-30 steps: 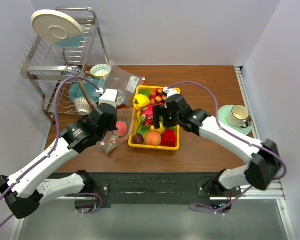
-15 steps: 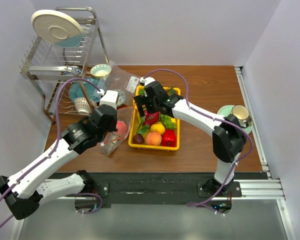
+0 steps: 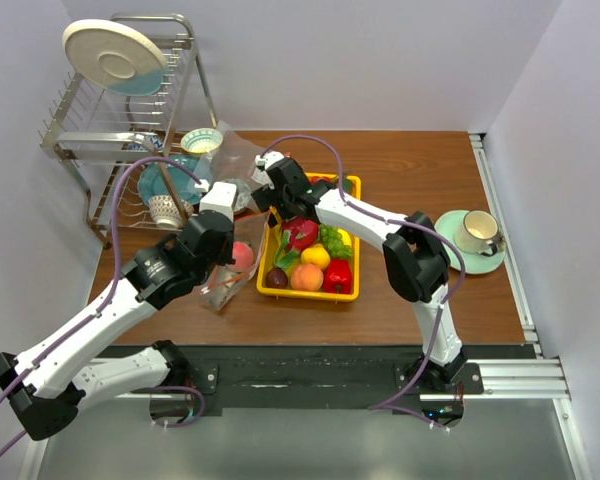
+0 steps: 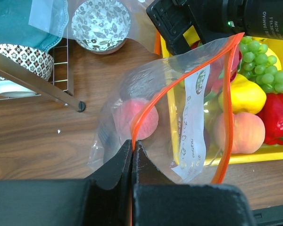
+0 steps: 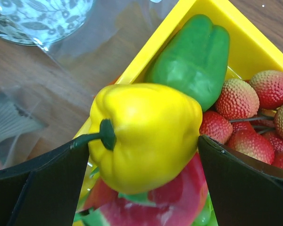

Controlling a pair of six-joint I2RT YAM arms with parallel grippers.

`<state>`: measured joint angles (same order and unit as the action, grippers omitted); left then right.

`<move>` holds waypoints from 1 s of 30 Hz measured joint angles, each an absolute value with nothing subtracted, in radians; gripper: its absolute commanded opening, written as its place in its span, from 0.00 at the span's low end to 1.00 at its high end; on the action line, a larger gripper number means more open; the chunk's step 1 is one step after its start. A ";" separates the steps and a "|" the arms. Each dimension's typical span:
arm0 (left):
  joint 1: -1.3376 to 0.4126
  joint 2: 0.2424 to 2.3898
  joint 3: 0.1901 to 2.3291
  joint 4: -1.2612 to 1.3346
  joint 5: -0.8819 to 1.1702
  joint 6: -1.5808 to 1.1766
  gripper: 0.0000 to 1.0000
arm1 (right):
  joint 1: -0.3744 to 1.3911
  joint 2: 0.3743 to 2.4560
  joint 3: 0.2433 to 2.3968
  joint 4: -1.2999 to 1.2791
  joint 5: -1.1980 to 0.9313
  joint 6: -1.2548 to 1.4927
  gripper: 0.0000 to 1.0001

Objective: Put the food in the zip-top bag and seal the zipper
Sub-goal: Pick up the fake vegetable from the bin.

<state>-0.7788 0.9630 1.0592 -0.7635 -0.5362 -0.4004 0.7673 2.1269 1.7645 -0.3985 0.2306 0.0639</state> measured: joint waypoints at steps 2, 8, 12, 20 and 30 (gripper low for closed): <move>-0.779 0.961 1.058 -0.764 -0.536 -0.400 0.00 | 0.767 2.138 1.774 -0.403 0.237 0.057 0.81; -0.779 0.955 1.058 -0.764 -0.535 -0.400 0.00 | 0.771 2.106 1.740 -0.364 0.244 0.055 0.69; -0.779 0.955 1.053 -0.764 -0.530 -0.400 0.00 | 0.768 2.012 1.641 -0.327 0.241 0.061 0.66; -0.779 0.954 1.049 -0.762 -0.518 -0.400 0.00 | 0.766 1.680 1.452 -0.325 0.177 0.105 0.65; -0.779 0.938 1.038 -0.748 -0.500 -0.400 0.00 | 0.765 1.262 1.165 -0.225 -0.163 0.226 0.65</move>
